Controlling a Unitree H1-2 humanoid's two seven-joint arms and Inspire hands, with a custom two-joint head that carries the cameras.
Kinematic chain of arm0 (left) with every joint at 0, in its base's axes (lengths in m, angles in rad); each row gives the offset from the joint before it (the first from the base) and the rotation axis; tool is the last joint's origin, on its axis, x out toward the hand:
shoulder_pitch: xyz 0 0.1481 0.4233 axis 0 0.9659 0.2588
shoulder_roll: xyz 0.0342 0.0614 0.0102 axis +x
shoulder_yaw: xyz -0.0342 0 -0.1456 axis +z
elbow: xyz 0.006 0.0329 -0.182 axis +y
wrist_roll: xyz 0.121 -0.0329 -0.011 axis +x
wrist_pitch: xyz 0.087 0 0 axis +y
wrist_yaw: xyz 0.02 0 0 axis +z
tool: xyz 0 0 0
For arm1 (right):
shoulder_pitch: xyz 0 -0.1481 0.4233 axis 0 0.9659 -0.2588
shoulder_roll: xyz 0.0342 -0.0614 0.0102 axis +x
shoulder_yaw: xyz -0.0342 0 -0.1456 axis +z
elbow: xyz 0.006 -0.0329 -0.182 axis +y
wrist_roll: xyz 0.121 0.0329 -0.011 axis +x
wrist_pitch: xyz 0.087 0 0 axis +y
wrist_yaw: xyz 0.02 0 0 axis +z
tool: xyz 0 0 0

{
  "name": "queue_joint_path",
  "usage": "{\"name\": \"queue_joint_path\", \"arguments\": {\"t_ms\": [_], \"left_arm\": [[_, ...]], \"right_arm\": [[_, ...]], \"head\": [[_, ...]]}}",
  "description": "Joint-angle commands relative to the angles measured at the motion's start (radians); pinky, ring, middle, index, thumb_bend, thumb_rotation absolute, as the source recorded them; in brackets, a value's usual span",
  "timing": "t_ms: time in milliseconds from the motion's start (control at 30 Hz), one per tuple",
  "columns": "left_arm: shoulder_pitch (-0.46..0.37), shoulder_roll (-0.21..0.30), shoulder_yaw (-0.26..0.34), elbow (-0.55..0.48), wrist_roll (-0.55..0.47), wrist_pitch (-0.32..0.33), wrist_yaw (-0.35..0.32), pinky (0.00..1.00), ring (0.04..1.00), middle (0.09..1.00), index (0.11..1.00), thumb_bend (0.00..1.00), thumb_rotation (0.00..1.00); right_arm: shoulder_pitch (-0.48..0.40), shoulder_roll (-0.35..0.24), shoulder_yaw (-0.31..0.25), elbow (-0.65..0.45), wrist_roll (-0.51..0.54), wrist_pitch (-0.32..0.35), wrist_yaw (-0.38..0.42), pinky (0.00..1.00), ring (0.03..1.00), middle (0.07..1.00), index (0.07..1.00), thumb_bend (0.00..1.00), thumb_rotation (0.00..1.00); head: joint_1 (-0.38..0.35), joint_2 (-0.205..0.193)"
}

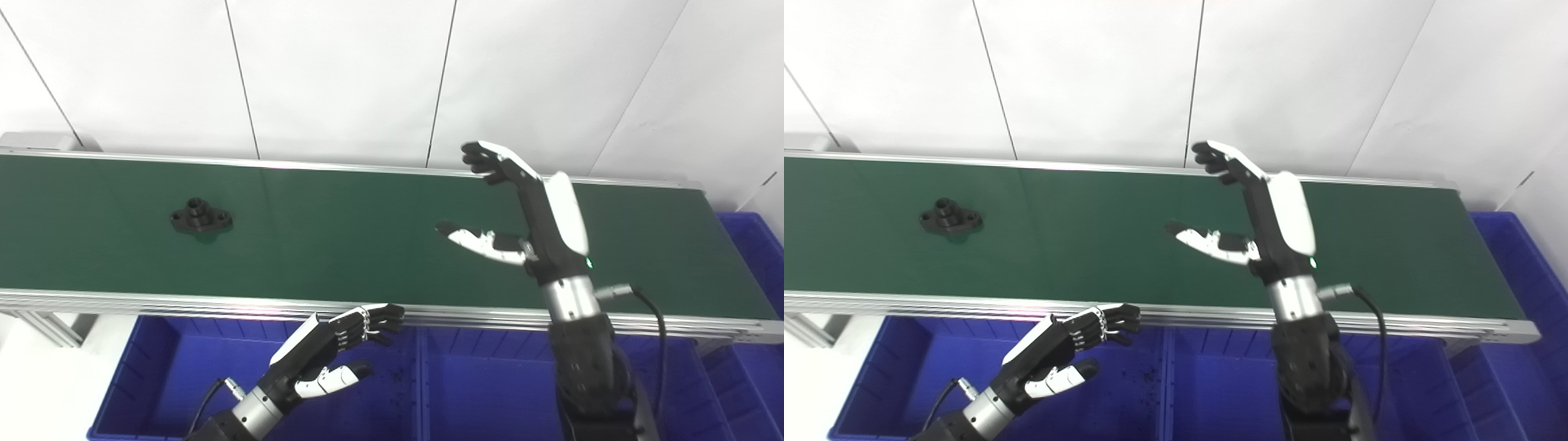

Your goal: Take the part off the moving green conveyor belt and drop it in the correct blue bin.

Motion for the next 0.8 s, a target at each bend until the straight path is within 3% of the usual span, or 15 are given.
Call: {"name": "queue_joint_path", "arguments": {"t_ms": [0,400,767], "left_arm": [[-0.010,-0.002,-0.002,-0.025,-0.011,-0.028,0.005,0.73,0.808,0.840,0.834,0.39,0.70],[-0.001,-0.008,-0.011,-0.046,-0.004,-0.012,0.008,0.75,0.816,0.843,0.836,0.40,0.72],[-0.006,-0.003,-0.010,-0.052,-0.014,-0.003,0.007,0.75,0.816,0.841,0.836,0.40,0.70]], "right_arm": [[-0.066,0.012,0.011,-0.020,-0.024,0.036,0.009,0.66,0.714,0.731,0.768,0.74,0.20],[-0.241,0.042,0.069,0.141,-0.074,0.050,0.007,0.60,0.652,0.690,0.738,0.79,0.14],[-0.349,0.054,0.115,0.324,-0.120,0.080,0.003,0.61,0.658,0.696,0.749,0.81,0.15]], "head": [[0.000,0.001],[0.003,0.019],[0.002,0.021]]}}
